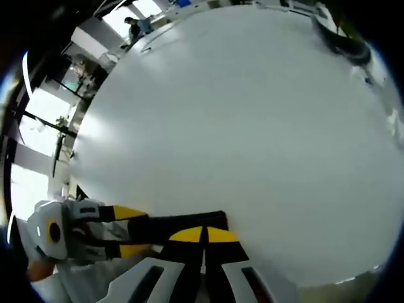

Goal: Press the specified remote control buttons in sequence, fully releasing each button before pressing the next.

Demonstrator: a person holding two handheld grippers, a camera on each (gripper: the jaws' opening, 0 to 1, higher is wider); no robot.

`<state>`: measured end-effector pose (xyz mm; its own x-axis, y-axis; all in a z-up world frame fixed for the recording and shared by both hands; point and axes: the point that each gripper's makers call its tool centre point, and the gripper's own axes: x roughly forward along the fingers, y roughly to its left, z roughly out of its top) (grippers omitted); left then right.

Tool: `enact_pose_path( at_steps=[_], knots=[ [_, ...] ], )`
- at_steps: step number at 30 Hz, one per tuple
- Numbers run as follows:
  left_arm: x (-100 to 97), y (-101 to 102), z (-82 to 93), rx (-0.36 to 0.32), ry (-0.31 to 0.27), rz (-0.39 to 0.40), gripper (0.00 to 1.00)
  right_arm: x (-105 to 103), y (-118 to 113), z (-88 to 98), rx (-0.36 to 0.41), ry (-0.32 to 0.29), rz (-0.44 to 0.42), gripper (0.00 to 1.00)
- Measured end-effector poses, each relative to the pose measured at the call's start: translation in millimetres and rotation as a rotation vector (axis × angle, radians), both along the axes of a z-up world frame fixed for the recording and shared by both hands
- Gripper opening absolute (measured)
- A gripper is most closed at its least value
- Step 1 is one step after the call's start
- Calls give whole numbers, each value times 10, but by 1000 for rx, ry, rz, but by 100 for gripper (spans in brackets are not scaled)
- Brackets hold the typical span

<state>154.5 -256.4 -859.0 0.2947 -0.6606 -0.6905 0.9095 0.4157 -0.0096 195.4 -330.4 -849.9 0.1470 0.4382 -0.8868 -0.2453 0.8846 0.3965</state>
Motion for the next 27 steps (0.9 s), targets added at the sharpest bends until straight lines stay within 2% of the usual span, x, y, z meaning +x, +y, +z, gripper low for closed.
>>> enact_pose_path(
  at_steps=[10,19,27],
  knots=[
    [5,-2,-1,-1,0,1,25,-9,-3,-23,9,17,2,0],
    [11,-10,-3,-5,-1,1,25,-5,-1,-27,-12,0,34,0],
    [16,-15,-2,-7,-1,-1,25,-1,-10,-23,18,22,-2,0]
  ],
)
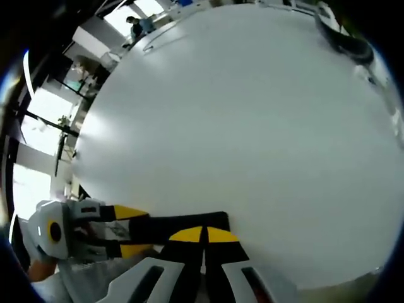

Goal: Press the specified remote control buttons in sequence, fully releasing each button before pressing the next.

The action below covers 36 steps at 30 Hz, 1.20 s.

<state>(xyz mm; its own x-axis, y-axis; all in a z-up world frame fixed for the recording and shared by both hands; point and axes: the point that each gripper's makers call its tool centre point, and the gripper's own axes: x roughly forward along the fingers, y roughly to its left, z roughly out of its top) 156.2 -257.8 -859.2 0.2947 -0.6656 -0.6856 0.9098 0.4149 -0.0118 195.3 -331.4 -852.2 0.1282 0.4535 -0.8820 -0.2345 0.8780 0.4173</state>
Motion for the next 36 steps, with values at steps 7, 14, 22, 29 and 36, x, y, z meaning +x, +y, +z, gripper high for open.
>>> enact_pose_path(
  at_steps=[7,14,22,29,36],
  knots=[
    [6,-3,2,1,-1,0,25,0,17,19,-4,-11,9,0],
    [8,-3,4,3,-1,1,25,-5,113,71,82,-6,4,0],
    [7,-1,2,3,-2,3,25,-28,119,30,61,-5,24,0],
    [5,2,-2,1,-1,5,25,-9,102,9,40,-23,31,0],
    [2,3,-3,-2,0,5,25,-9,138,8,24,-47,61,0]
  ],
)
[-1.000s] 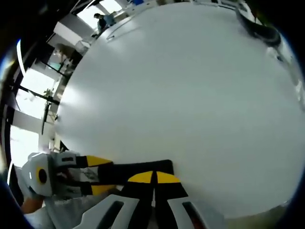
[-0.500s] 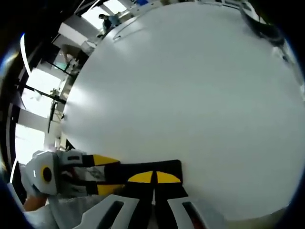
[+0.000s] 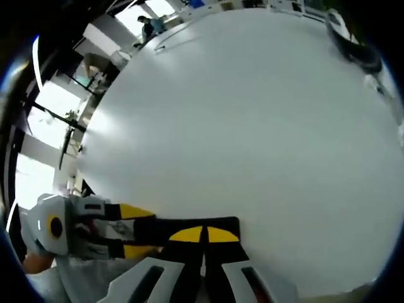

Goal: Press the specified remote control buttons in sequence, fully releasing each button before pressing the next.

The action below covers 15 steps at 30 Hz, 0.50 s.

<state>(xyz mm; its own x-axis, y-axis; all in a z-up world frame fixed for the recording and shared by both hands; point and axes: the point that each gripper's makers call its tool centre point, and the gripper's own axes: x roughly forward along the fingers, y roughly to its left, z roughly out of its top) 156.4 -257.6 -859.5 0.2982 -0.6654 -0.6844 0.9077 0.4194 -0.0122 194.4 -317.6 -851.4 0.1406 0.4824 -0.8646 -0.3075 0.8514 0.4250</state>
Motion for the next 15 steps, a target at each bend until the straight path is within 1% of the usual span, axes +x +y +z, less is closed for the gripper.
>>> enact_pose_path(
  at_steps=[7,12,13,15],
  knots=[
    [-1,-2,0,-1,1,-1,25,0,-11,-7,-15,-3,7,0],
    [-5,-5,1,0,0,-5,25,-36,-19,0,-26,12,11,0],
    [-6,-7,1,-1,0,-5,25,-71,-22,3,-27,37,12,0],
    [-7,-7,2,-1,0,-4,25,-75,-18,-2,-24,37,12,0]
  ],
)
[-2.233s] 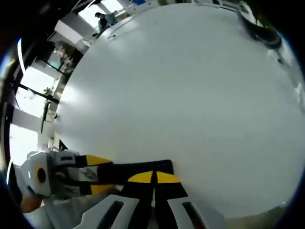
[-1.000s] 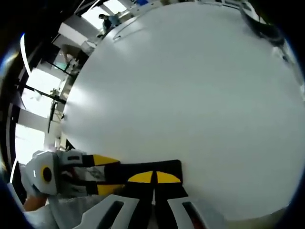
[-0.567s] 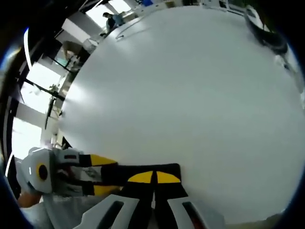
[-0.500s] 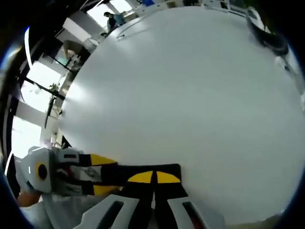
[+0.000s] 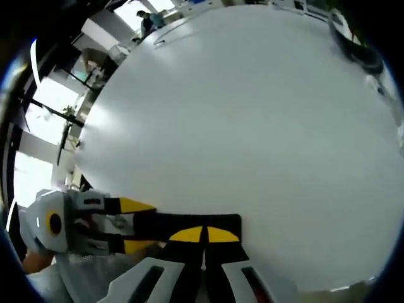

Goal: Press the specified remote control buttons in sequence, fully releasing each button before pressing the next.

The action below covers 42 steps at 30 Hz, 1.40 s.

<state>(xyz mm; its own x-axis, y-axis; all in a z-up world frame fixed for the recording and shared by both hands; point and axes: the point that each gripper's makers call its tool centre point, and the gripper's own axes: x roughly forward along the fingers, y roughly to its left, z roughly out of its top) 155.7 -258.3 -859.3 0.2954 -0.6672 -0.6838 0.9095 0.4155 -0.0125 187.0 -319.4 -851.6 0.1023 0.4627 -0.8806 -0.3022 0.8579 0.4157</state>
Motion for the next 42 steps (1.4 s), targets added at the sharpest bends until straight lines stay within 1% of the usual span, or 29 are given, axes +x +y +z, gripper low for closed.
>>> enact_pose_path(
  at_steps=[8,13,16,19,21,23,26,29,31,32,33,35,37,42],
  knots=[
    [-1,1,0,1,-1,-3,25,5,3,-15,-15,-15,16,0],
    [-1,-2,1,0,-1,-4,25,-1,12,-14,-35,-37,52,0],
    [1,-2,2,0,-1,-5,25,5,1,-19,-31,-31,42,0],
    [0,-2,3,1,-2,-5,25,10,-13,-20,-11,-18,18,0],
    [0,-2,2,2,-2,-5,25,-3,7,-11,-22,-32,32,0],
    [0,-2,2,2,-2,-5,25,-8,16,-9,-48,-55,66,0],
    [-2,-3,3,2,-3,-5,25,-2,9,-13,-50,-55,61,0],
    [-2,-2,5,3,-5,-5,25,0,-5,-2,-26,-21,10,0],
    [-4,-2,6,3,-6,-7,25,7,-9,7,-14,-13,-7,0],
    [-5,-2,6,4,-8,-8,25,13,-7,15,-10,-17,-11,0],
    [-8,-4,7,6,-8,-10,25,75,25,63,18,-57,-22,0],
    [-16,-7,8,7,-8,-15,25,126,28,114,29,-98,-35,0],
    [-18,-7,7,8,-9,-15,25,131,25,115,29,-105,-31,0],
    [-17,-4,7,9,-8,-14,25,118,70,92,43,-91,-15,0]
  ],
)
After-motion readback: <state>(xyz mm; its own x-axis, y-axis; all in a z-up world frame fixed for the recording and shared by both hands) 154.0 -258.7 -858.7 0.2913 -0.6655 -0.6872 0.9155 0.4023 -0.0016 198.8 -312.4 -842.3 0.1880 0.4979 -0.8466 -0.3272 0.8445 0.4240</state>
